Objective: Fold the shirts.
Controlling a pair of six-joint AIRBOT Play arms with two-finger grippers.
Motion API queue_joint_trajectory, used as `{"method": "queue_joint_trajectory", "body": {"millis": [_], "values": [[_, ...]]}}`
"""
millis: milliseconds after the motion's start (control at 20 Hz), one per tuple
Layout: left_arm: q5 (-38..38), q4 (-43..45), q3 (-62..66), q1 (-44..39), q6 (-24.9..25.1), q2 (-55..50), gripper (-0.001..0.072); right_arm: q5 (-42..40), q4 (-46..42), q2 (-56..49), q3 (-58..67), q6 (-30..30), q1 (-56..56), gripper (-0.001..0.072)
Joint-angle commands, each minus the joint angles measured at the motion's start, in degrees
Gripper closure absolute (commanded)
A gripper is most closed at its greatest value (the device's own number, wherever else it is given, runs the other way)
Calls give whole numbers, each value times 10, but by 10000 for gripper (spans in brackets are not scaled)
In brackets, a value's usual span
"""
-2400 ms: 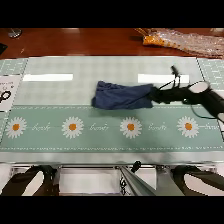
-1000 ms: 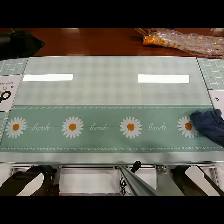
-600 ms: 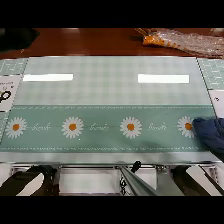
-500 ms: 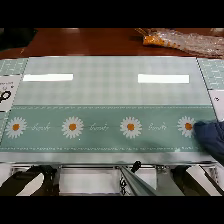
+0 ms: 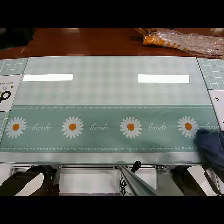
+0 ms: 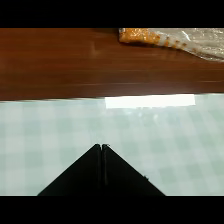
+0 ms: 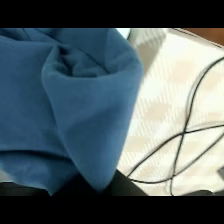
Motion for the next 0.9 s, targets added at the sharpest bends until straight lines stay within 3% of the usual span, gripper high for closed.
{"method": "queue_joint_trajectory", "body": {"millis": [0, 400, 450, 500, 550, 650, 750, 850], "values": [[28, 2, 0, 1, 0, -3, 687, -9, -85, 17, -38, -1, -4, 673], [47, 4, 0, 1, 0, -10, 687, 7, -144, 19, -43, -2, -5, 662], [47, 4, 0, 1, 0, -10, 687, 8, -143, 19, -43, -2, -5, 542], [50, 4, 0, 1, 0, -10, 688, 12, -140, 19, -43, -3, -5, 368], [53, 4, 0, 1, 0, -10, 688, 15, -134, 19, -43, -3, -5, 303], [52, 4, 0, 1, 0, -10, 688, 21, -120, 19, -43, -3, -5, 246], [52, 4, 0, 1, 0, -10, 688, 8, -96, 19, -42, -2, -4, 244], [52, 4, 0, 1, 0, -10, 687, -29, -6, 19, -28, -30, -1, 277]]}}
